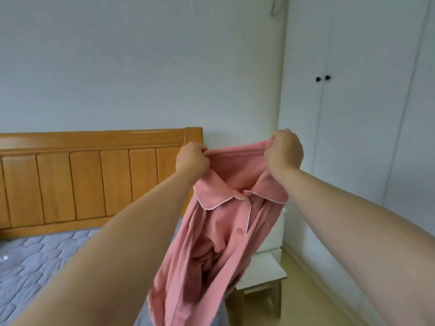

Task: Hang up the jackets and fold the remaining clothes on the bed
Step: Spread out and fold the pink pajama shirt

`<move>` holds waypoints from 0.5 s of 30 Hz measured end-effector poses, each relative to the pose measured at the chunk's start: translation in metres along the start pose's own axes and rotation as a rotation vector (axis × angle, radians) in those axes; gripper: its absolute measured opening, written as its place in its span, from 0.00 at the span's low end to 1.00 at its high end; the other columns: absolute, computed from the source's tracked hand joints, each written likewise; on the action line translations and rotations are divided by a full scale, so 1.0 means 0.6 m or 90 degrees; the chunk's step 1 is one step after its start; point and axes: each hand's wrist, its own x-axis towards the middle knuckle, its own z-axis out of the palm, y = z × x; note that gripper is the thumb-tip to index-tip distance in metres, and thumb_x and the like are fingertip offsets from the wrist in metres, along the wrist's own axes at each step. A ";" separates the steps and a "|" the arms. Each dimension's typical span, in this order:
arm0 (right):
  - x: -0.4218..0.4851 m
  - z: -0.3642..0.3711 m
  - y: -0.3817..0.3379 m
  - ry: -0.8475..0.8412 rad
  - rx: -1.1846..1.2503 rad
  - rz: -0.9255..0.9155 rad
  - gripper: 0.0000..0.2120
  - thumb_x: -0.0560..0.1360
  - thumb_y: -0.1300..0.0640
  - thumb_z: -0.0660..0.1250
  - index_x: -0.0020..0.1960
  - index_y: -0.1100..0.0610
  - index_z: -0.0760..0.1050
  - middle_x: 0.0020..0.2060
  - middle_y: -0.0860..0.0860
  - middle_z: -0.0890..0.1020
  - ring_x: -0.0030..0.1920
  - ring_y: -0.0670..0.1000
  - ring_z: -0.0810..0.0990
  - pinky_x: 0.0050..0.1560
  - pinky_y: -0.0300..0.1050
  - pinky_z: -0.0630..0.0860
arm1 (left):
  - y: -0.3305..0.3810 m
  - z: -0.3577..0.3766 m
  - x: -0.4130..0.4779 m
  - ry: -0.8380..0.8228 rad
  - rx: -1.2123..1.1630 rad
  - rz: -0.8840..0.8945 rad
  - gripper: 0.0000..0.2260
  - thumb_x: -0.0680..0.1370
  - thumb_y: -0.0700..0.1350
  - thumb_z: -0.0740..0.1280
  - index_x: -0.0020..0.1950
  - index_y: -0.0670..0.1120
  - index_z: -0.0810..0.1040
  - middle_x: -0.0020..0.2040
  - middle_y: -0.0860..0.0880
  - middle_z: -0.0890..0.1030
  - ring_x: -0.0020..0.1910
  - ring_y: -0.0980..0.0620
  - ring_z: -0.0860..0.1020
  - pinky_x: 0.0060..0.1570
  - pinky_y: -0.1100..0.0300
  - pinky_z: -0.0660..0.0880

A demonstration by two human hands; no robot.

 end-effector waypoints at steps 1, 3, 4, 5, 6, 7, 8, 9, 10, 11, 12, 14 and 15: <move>0.022 -0.030 0.016 0.011 0.001 0.021 0.09 0.73 0.67 0.59 0.48 0.61 0.77 0.48 0.57 0.78 0.50 0.60 0.76 0.45 0.49 0.72 | 0.036 0.000 0.016 -0.002 -0.007 0.026 0.10 0.70 0.32 0.61 0.40 0.41 0.81 0.37 0.44 0.76 0.41 0.43 0.75 0.35 0.60 0.63; 0.057 -0.090 0.051 0.042 0.000 0.064 0.09 0.73 0.68 0.58 0.47 0.60 0.76 0.44 0.56 0.79 0.46 0.59 0.77 0.42 0.46 0.71 | 0.110 0.004 0.038 -0.014 -0.021 0.065 0.08 0.69 0.32 0.62 0.38 0.42 0.79 0.38 0.43 0.77 0.43 0.42 0.76 0.36 0.60 0.64; 0.070 -0.120 0.071 0.059 -0.010 0.078 0.10 0.73 0.69 0.58 0.46 0.60 0.76 0.43 0.56 0.79 0.43 0.58 0.76 0.40 0.45 0.70 | 0.145 0.009 0.045 -0.023 -0.031 0.084 0.09 0.69 0.32 0.62 0.39 0.42 0.80 0.40 0.43 0.78 0.45 0.42 0.77 0.37 0.60 0.66; 0.081 -0.150 0.091 0.073 -0.026 0.087 0.11 0.72 0.70 0.57 0.46 0.60 0.76 0.41 0.56 0.78 0.41 0.58 0.75 0.39 0.45 0.70 | 0.178 0.016 0.052 -0.033 -0.046 0.102 0.10 0.69 0.32 0.62 0.42 0.42 0.81 0.42 0.42 0.79 0.46 0.42 0.77 0.38 0.60 0.67; 0.088 -0.180 0.110 0.085 -0.045 0.094 0.11 0.71 0.71 0.57 0.45 0.61 0.75 0.39 0.55 0.77 0.40 0.57 0.73 0.38 0.44 0.69 | 0.209 0.022 0.055 -0.047 -0.061 0.118 0.11 0.69 0.33 0.63 0.44 0.43 0.83 0.44 0.42 0.81 0.48 0.42 0.77 0.40 0.60 0.69; 0.091 -0.208 0.130 0.093 -0.064 0.099 0.11 0.71 0.72 0.56 0.45 0.61 0.75 0.38 0.55 0.76 0.39 0.57 0.73 0.38 0.44 0.68 | 0.236 0.028 0.054 -0.063 -0.080 0.127 0.12 0.69 0.34 0.63 0.46 0.43 0.83 0.45 0.43 0.81 0.48 0.43 0.78 0.41 0.59 0.71; 0.093 -0.233 0.151 0.092 -0.083 0.101 0.12 0.70 0.72 0.56 0.44 0.61 0.75 0.38 0.54 0.75 0.39 0.57 0.72 0.38 0.44 0.67 | 0.259 0.038 0.052 -0.081 -0.108 0.127 0.11 0.69 0.35 0.63 0.44 0.44 0.83 0.43 0.44 0.81 0.47 0.43 0.77 0.42 0.59 0.72; 0.093 -0.253 0.172 0.074 -0.107 0.102 0.11 0.70 0.72 0.57 0.44 0.61 0.75 0.38 0.54 0.75 0.39 0.57 0.73 0.38 0.43 0.67 | 0.279 0.050 0.049 -0.104 -0.143 0.117 0.09 0.69 0.36 0.64 0.41 0.45 0.82 0.40 0.45 0.80 0.44 0.44 0.76 0.40 0.60 0.71; 0.091 -0.271 0.193 0.037 -0.132 0.107 0.10 0.70 0.71 0.57 0.42 0.60 0.74 0.38 0.54 0.74 0.40 0.57 0.73 0.39 0.43 0.67 | 0.294 0.064 0.042 -0.135 -0.183 0.097 0.07 0.70 0.37 0.63 0.36 0.45 0.79 0.35 0.46 0.77 0.41 0.45 0.74 0.36 0.60 0.69; 0.087 -0.287 0.213 -0.011 -0.150 0.117 0.09 0.69 0.70 0.58 0.39 0.59 0.73 0.37 0.54 0.74 0.41 0.58 0.75 0.40 0.43 0.67 | 0.307 0.081 0.032 -0.177 -0.233 0.066 0.08 0.71 0.38 0.63 0.32 0.45 0.75 0.32 0.47 0.73 0.38 0.46 0.72 0.32 0.60 0.66; 0.082 -0.301 0.232 -0.045 -0.157 0.131 0.09 0.69 0.70 0.59 0.35 0.59 0.71 0.35 0.53 0.74 0.43 0.59 0.77 0.40 0.42 0.67 | 0.317 0.100 0.020 -0.221 -0.285 0.034 0.10 0.72 0.38 0.62 0.30 0.45 0.70 0.31 0.47 0.70 0.36 0.47 0.69 0.30 0.59 0.63; 0.068 -0.323 0.259 -0.043 -0.158 0.143 0.10 0.67 0.69 0.59 0.31 0.58 0.66 0.31 0.53 0.72 0.42 0.60 0.77 0.37 0.42 0.65 | 0.338 0.133 -0.007 -0.257 -0.360 0.020 0.11 0.72 0.39 0.61 0.29 0.45 0.66 0.30 0.48 0.67 0.33 0.49 0.65 0.29 0.58 0.60; 0.061 -0.329 0.269 -0.012 -0.162 0.136 0.09 0.67 0.69 0.59 0.32 0.58 0.66 0.31 0.53 0.71 0.40 0.60 0.76 0.36 0.43 0.65 | 0.348 0.144 -0.021 -0.221 -0.390 0.034 0.11 0.72 0.40 0.60 0.29 0.46 0.65 0.29 0.49 0.65 0.31 0.50 0.64 0.29 0.58 0.60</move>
